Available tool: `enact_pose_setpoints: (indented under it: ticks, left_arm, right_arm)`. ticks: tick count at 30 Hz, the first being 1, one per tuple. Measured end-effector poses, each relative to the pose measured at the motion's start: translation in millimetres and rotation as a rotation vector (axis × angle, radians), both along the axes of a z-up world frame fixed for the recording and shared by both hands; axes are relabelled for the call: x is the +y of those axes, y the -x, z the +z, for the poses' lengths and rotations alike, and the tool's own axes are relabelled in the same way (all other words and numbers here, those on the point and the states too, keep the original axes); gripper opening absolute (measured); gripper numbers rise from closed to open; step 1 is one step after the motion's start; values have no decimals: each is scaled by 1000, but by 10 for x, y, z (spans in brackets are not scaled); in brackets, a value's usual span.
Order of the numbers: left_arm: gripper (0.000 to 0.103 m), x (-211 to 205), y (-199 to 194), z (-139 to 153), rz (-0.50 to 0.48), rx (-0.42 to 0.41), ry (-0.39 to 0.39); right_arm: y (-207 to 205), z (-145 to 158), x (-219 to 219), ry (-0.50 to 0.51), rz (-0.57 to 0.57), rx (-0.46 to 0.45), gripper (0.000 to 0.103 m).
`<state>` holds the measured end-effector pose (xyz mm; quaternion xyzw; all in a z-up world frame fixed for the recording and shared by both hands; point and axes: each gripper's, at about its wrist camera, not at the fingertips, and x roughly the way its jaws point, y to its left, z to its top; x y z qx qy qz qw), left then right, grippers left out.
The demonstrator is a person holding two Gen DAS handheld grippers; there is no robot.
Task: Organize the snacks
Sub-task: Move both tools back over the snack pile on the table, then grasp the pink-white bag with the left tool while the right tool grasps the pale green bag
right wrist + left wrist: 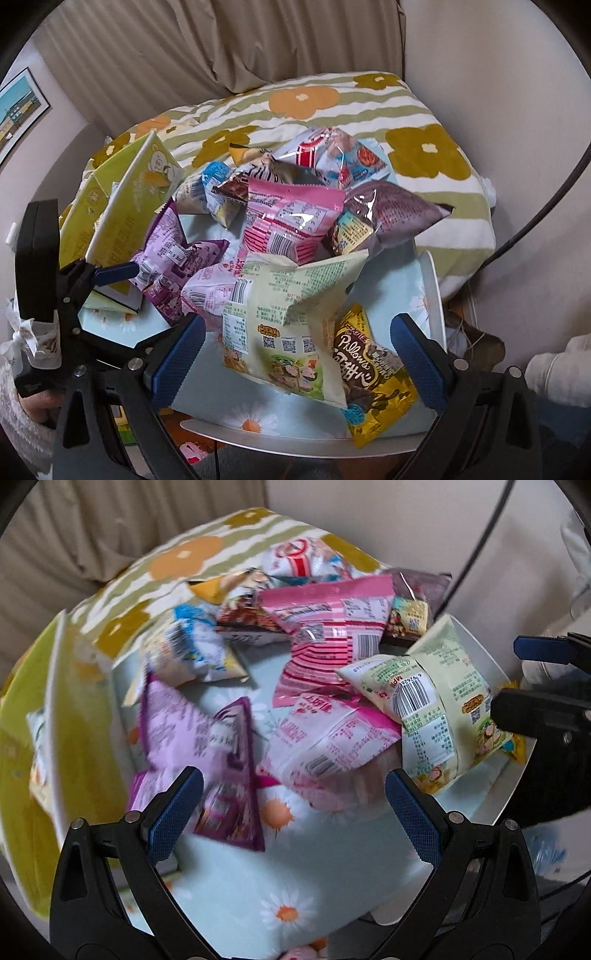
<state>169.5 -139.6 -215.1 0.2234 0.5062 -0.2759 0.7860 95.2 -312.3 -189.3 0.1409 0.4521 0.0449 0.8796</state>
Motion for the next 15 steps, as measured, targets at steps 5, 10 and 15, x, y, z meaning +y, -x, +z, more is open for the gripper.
enact_pose_setpoints:
  ticks: [5, 10, 15]
  left_arm:
    - [98, -131, -147, -165, -88, 60, -6]
    - [94, -226, -235, -279, -154, 88, -17]
    - [77, -322, -302, -371, -221, 114, -26]
  right_arm:
    - [-79, -124, 42, -8, -41, 47, 100]
    - [-160, -218, 69, -5, -68, 78, 100]
    - [-205, -275, 122, -5, -71, 92, 100]
